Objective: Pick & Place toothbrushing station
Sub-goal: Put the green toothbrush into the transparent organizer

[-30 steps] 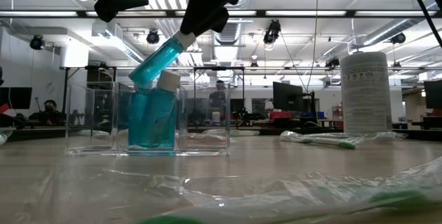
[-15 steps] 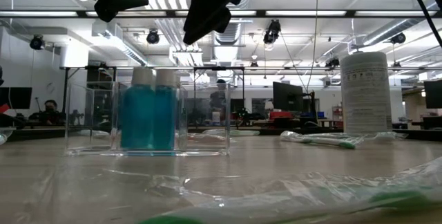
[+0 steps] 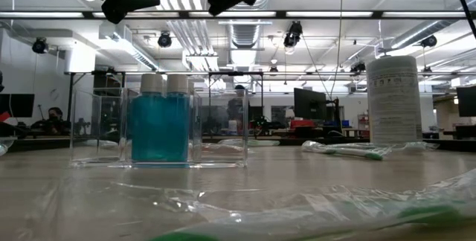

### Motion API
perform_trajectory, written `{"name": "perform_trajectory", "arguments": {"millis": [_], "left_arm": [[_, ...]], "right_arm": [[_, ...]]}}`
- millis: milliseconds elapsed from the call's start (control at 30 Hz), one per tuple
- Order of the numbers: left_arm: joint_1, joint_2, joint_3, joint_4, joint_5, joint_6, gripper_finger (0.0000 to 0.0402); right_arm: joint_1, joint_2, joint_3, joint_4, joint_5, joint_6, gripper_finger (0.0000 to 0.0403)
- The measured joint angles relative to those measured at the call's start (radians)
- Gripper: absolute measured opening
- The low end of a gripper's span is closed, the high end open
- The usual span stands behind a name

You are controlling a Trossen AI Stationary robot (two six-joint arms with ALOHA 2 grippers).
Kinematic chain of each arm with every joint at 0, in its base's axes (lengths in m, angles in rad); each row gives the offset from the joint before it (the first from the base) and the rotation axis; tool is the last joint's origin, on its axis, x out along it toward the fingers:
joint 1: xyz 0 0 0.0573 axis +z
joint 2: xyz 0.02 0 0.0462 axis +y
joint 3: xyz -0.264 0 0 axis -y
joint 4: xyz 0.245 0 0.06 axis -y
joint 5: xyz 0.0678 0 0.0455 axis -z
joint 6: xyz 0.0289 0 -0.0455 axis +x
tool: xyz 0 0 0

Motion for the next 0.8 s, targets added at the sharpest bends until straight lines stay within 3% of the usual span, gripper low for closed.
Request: {"name": "perform_trajectory", "arguments": {"millis": [667, 800], "left_arm": [[0.0, 0.0, 0.0, 0.0, -0.002, 0.0, 0.0239], [0.0, 0.0, 0.0, 0.0, -0.005, 0.0, 0.0239]], "right_arm": [[0.055, -0.157, -0.019, 0.041, 0.152, -0.085, 0.0127], [0.057, -0.194, -0.074, 0.139, 0.152, -0.098, 0.0129]]}}
